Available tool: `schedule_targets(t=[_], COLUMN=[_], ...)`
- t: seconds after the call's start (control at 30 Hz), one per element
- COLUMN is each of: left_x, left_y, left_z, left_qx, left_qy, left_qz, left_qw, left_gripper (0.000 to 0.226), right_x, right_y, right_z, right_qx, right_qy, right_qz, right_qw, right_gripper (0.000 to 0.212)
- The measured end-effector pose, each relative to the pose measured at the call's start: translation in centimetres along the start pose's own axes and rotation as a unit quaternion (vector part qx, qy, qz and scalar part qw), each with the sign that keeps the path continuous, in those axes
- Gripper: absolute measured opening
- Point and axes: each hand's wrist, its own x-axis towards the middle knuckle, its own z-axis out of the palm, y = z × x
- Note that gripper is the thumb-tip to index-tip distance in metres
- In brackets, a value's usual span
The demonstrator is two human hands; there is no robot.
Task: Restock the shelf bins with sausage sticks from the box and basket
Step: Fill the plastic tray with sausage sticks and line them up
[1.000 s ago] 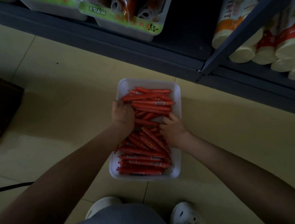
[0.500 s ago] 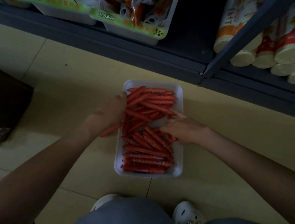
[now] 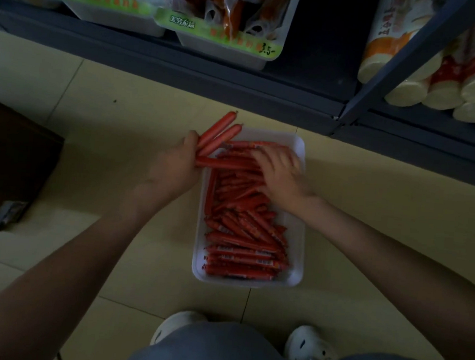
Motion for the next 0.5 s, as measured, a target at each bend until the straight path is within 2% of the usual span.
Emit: schedule_targets(t=[0.07,0.17,0.23,0.33,0.37,0.43,0.5], left_x=[0.3,0.9,1.5,1.9,1.9,1.7,1.2], left_y=[0.5,2.3,3.0,2.2,1.7,0.5,-0.6], left_z=[0.5,1.7,2.8,4.7,5.2,6.1,6.1], left_qx=[0.004,-0.053,-0.054,0.098,0.137,0.132,0.099], left_qy=[0.008,-0.059,-0.093,-0.111,-0.113,-0.093,-0.036], left_qz=[0.028,0.084,0.113,0.199,0.219,0.229,0.224], left_qw=[1.000,0.993,0.988,0.969,0.959,0.960,0.969], left_gripper=[0.040,0.051,0.053,0.059,0.063,0.069,0.061], right_x=[0.4,0.7,1.0,0.7,0.3,-0.4,-0.3], right_y=[0.8,0.7,0.7,1.6,1.9,1.9,1.3], right_z=[-0.8,-2.5,-2.0,-0.5,0.3,1.6,1.6], right_qx=[0.036,0.014,-0.025,-0.082,-0.081,-0.066,-0.057], right_qy=[0.049,0.057,0.028,-0.064,-0.090,-0.137,-0.123], right_qz=[0.013,-0.022,-0.035,-0.038,-0.024,0.008,-0.007], right_qw=[0.998,0.998,0.999,0.994,0.992,0.988,0.991], right_gripper=[0.114,0.124,0.117,0.089,0.087,0.092,0.098])
